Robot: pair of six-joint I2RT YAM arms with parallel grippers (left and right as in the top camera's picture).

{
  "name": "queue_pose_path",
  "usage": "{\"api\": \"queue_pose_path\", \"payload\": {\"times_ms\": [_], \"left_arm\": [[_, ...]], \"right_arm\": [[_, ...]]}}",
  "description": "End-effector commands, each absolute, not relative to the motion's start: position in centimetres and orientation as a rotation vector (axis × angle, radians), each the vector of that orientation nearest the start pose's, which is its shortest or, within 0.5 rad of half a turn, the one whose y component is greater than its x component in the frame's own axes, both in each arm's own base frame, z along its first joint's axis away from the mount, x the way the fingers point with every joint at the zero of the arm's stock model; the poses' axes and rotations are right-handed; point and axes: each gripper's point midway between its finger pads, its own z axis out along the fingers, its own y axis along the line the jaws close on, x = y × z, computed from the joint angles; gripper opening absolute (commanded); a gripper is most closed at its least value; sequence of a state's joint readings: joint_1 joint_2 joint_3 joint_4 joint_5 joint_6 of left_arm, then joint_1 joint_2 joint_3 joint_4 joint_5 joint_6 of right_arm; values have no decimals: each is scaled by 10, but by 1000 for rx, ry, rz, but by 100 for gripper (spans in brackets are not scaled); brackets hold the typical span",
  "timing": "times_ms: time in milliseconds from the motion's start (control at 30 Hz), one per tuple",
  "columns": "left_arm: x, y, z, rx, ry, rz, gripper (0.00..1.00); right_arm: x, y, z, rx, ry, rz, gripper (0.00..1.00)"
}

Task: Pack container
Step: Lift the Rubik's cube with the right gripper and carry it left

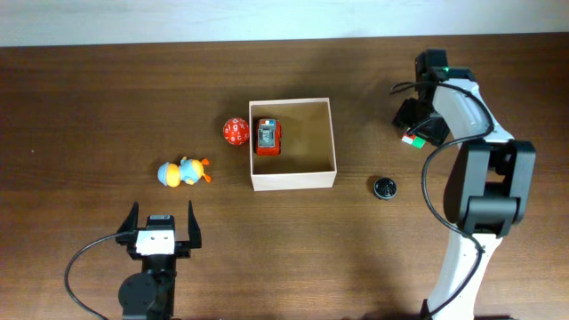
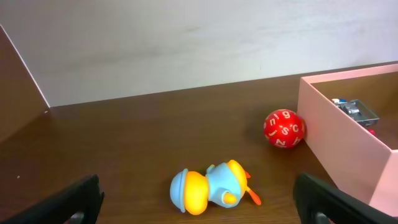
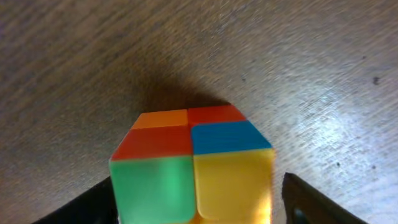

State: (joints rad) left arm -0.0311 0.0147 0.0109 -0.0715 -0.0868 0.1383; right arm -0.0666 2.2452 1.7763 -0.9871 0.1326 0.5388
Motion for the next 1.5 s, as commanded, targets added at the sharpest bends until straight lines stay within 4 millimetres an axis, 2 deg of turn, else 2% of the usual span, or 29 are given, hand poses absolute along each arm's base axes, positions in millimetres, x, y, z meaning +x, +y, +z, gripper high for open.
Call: {"api": "queue_pose_path", "payload": {"times_ms": [0,300,700,833,1000,1233,1333,1367,1467], "left_arm": [[246,10,158,74,1645,173,99],[246,10,158,74,1645,173,99],[246,10,158,74,1645,173,99],[246,10,158,74,1645,173,99],[246,10,158,74,1645,173,99],[246,10,158,74,1645,173,99],[246,10,158,74,1645,173,99],[246,10,158,74,1645,173,99],[246,10,158,74,1645,173,99]], "right_arm": [[453,-52,10,893,2881,-148,64],[454,-52,8,892,2882,-149,44],[454,-49,9,777,2920,-133,44],[460,-43,20,687,2926,-74,44],[479,-26,50,480,2905,80,45],[497,13,107,71,2840,373,45],[497,39,140,-127,2766,569,45],[495,53,156,-210,2718,675,45],[489,78,187,-345,2610,871,45]]}}
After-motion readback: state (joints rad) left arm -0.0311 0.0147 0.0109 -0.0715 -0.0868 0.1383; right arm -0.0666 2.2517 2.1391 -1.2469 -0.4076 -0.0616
